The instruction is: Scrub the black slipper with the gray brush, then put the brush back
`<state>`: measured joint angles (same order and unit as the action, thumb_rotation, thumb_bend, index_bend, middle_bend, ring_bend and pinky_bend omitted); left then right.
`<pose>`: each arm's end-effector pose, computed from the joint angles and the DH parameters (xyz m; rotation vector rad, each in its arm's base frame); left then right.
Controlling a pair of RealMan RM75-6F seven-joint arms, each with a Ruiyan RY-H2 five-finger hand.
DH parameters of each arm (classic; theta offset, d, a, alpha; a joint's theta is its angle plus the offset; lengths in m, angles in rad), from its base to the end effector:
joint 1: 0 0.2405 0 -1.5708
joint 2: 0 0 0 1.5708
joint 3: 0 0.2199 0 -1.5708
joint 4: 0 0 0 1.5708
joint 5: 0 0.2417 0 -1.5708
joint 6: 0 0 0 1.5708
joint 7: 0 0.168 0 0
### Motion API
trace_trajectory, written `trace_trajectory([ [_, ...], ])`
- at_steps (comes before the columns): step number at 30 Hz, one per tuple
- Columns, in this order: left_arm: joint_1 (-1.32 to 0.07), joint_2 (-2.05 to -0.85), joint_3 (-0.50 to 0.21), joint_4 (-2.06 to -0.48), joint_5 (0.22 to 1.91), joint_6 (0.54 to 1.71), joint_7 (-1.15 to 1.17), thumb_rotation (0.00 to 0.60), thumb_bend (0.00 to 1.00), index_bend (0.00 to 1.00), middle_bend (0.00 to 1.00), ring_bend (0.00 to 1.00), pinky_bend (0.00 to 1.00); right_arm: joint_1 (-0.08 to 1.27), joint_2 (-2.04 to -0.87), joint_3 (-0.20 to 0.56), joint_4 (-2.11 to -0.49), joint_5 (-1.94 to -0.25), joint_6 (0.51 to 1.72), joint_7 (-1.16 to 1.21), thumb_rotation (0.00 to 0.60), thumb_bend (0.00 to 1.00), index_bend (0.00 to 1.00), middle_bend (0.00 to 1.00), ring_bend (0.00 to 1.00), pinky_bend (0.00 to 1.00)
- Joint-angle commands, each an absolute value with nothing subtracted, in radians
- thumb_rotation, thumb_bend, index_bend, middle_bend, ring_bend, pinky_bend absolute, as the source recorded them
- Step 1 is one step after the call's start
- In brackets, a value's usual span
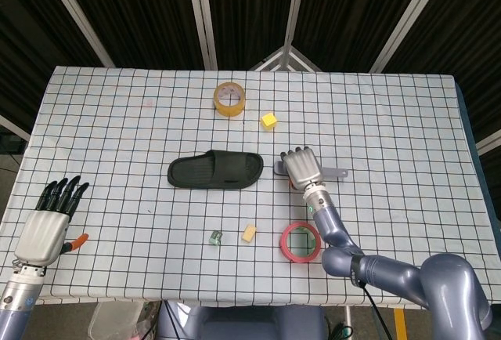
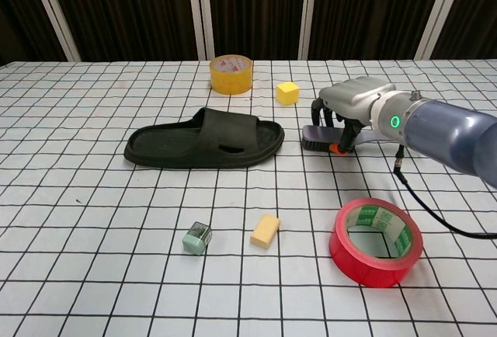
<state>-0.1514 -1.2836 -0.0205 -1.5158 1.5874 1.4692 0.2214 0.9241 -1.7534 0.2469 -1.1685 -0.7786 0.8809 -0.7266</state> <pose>-0.2648 0.2148 0.0615 -1.5665 -0.7252 -0.8614 -0.1078 -0.4046 -0.0892 1.8351 -0.7737 0.6226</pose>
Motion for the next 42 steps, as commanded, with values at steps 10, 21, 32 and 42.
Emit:
trace_trajectory([
  [10, -0.151, -1.283, -0.018, -1.517, 1.588, 1.473, 0.223, 0.596, 0.12, 0.00, 0.00, 0.00, 0.07, 0.923, -1.769, 0.236, -1.133, -0.797, 0.891, -0.699, 0.600, 0.39, 0.46, 0.49, 0.41, 0.45],
  [21, -0.160, -1.289, -0.010, -1.513, 1.594, 1.456, 0.225, 0.598, 0.23, 0.00, 0.00, 0.00, 0.07, 0.917, -1.769, 0.227, -1.127, -0.853, 0.913, -0.662, 0.600, 0.49, 0.62, 0.61, 0.50, 0.53],
  [32, -0.291, -1.325, -0.034, -1.521, 1.598, 1.275, 0.235, 0.566, 0.30, 0.00, 0.00, 0.00, 0.07, 0.933, -1.700, 0.241, -1.279, -0.913, 0.952, -0.682, 0.600, 0.51, 0.66, 0.64, 0.52, 0.55],
  [42, -0.490, -1.368, -0.124, -1.534, 1.431, 0.971, 0.291, 0.552, 0.37, 0.00, 0.00, 0.00, 0.06, 1.025, -1.709, 0.319, -1.398, -0.840, 0.925, -0.725, 0.600, 0.51, 0.67, 0.64, 0.53, 0.57],
])
